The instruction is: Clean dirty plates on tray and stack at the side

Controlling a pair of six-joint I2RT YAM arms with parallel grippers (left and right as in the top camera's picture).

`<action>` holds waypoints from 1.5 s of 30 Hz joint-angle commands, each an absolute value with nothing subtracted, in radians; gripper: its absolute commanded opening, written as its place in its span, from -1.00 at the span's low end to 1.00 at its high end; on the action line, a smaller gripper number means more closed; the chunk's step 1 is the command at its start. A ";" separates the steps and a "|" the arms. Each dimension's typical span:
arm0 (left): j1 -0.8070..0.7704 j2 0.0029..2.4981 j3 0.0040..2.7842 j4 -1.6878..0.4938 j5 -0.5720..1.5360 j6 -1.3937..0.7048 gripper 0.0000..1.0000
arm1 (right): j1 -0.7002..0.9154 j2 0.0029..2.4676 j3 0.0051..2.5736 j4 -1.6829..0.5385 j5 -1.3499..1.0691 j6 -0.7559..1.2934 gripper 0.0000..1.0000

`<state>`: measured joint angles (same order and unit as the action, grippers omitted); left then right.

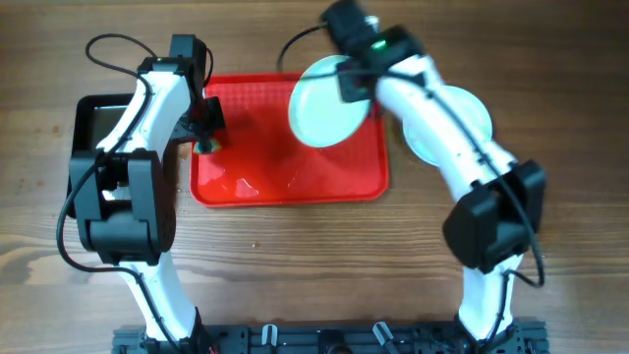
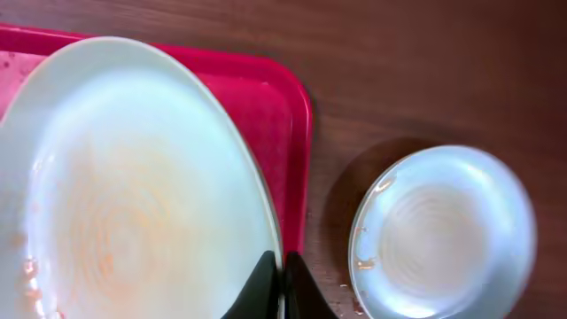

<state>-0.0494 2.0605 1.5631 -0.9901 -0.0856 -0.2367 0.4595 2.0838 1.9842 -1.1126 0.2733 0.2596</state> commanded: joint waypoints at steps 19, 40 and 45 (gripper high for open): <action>-0.041 2.042 1.557 -0.990 -0.086 -0.224 -0.92 | -0.190 2.089 1.779 -1.210 0.035 0.375 -0.92; 0.110 1.853 1.610 -1.032 -0.141 -0.223 -0.92 | 0.041 1.940 1.811 -1.085 -0.225 0.235 -0.23; 0.278 1.903 1.550 -0.989 -0.159 -0.348 -0.82 | 0.194 1.940 1.806 -0.993 -0.145 0.236 0.04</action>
<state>0.2016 1.8648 1.5906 -1.0130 -0.1322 -0.2577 0.1471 1.9503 1.8000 -1.0164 -0.1864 0.2451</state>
